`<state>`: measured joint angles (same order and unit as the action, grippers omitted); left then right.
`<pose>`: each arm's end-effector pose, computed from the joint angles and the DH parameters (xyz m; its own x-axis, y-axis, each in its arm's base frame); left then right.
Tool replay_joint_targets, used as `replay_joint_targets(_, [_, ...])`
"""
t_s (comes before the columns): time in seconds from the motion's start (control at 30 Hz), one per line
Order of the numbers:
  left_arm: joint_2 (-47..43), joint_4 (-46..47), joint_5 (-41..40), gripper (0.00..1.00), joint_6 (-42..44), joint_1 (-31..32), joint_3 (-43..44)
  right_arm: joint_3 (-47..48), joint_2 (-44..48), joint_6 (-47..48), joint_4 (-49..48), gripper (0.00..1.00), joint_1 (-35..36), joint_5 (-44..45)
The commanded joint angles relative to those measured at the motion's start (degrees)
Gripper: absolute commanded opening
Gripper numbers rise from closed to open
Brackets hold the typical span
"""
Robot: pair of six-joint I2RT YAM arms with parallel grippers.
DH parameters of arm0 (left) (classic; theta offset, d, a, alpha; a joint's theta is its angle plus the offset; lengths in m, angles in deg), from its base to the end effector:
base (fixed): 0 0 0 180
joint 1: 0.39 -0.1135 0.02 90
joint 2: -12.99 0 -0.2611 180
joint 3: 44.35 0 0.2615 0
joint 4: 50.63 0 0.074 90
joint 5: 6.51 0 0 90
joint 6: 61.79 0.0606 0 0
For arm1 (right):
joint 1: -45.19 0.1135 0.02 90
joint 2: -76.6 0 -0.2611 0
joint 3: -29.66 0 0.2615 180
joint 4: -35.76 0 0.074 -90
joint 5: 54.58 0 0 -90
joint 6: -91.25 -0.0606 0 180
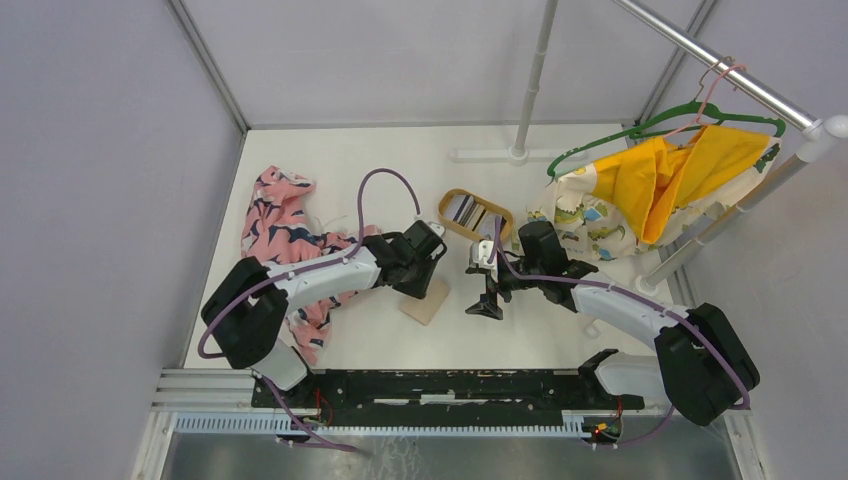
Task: Put the credit cards into the card holder
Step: Open the card holder at the center of the board.
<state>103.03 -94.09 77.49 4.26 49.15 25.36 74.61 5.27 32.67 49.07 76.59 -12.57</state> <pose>0.2155 -0.2429 0.1633 -0.8271 0.3476 -0.4417 0.4278 0.8990 -0.0936 0.1975 0.1733 0.1715 -0.0290 -0.4264 -0.9040 -0.9982 0.0598 0.0038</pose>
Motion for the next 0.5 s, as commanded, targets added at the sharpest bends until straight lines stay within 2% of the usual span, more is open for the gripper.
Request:
replay_joint_targets(0.0, [-0.76, -1.53, -1.07, 0.37, 0.13, 0.61, 1.49, 0.40, -0.04, 0.86, -1.92, 0.97, 0.23, -1.50])
replay_joint_targets(0.47, [4.80, -2.15, -3.31, 0.31, 1.96, 1.76, 4.46, 0.40, -0.15, 0.93, -1.72, 0.97, 0.23, -1.53])
